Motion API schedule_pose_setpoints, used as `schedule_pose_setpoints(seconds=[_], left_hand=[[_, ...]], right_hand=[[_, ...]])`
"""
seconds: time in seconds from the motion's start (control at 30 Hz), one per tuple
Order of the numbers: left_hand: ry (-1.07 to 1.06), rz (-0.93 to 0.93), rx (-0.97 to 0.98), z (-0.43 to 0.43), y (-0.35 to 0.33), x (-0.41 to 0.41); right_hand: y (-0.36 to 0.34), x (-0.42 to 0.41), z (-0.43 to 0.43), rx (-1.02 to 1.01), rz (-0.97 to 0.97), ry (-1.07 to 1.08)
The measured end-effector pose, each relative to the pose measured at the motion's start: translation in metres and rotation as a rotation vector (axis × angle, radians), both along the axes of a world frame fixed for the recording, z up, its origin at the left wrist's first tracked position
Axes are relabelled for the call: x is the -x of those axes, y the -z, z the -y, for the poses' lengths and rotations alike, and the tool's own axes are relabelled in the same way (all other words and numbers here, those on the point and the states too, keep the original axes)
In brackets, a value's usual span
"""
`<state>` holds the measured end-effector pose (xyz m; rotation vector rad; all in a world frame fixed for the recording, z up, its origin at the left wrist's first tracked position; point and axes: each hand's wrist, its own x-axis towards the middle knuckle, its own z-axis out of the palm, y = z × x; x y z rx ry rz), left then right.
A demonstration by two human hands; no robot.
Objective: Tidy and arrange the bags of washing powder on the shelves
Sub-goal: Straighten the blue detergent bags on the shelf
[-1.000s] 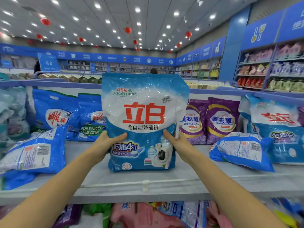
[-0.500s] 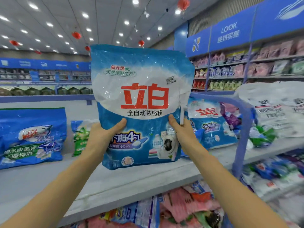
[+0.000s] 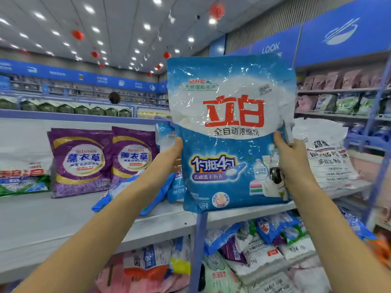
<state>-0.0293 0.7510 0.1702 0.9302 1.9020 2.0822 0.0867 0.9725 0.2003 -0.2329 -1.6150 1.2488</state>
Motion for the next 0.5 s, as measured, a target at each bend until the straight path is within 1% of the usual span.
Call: schedule_pose_setpoints(seconds=[0.07,0.13,0.2,0.3,0.4,0.5], left_hand=[[-0.09,-0.041,0.018,-0.007,0.004,0.008],[-0.243,-0.032,0.01,-0.001,0.016,0.02],[-0.329,0.025,0.052,0.004,0.032,0.027],[-0.359,0.127,0.154,-0.008,0.056,0.035],[-0.362,0.076,0.268,-0.028,0.082,0.047],[-0.355,0.034,0.359,-0.039,0.102,0.062]], right_hand=[[0.001,-0.01,-0.041,0.047,-0.027,0.01],[0.006,-0.017,-0.075,0.127,-0.069,0.032],[0.013,-0.017,-0.103,0.171,-0.07,0.082],[0.026,-0.004,-0.133,0.145,-0.006,0.131],[0.048,0.018,-0.144,0.149,0.097,0.17],[0.075,0.041,-0.144,0.164,0.181,0.141]])
